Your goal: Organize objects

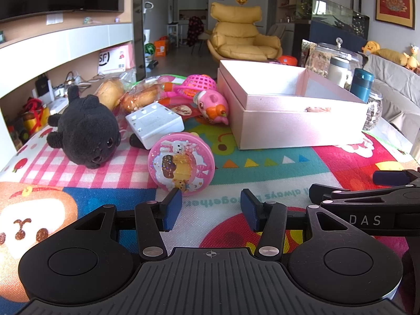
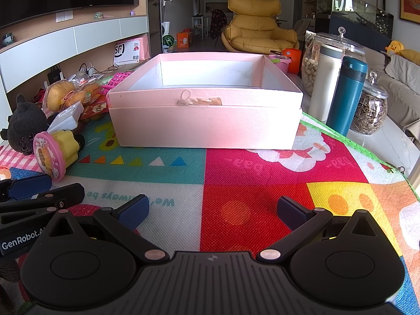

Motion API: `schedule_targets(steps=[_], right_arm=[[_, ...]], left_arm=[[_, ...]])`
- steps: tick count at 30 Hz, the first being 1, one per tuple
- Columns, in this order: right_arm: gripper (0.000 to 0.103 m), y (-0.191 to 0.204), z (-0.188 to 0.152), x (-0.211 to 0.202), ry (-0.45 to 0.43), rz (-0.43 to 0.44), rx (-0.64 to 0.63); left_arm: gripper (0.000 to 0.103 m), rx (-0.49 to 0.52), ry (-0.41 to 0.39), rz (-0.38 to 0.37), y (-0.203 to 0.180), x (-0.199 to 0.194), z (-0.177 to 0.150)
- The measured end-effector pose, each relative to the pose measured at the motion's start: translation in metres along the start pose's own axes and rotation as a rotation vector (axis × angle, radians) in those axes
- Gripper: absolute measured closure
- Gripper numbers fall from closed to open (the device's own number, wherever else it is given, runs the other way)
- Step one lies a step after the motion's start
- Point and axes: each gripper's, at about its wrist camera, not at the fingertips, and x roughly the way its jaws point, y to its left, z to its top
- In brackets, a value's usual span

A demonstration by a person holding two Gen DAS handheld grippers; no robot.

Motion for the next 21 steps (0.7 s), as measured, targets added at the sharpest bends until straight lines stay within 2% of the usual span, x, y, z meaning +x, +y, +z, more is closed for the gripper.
schedule_targets(steps=[14, 18, 21], right_arm=[[0.000, 0.000, 0.000, 0.000, 0.001, 0.000, 0.000], [0.000, -0.002, 0.002, 0.000, 0.020, 0.016, -0.012], [0.000, -0.005, 0.006, 0.000, 0.051, 0.049, -0.033]], left_arm=[[0.049, -0.003, 0.000, -0.003, 0.000, 0.000, 0.000], [0.054, -0.024, 0.003, -0.022, 0.007, -0.001, 0.003], [0.055, -0.020, -0.038, -0.001, 0.018, -0.014, 0.006]])
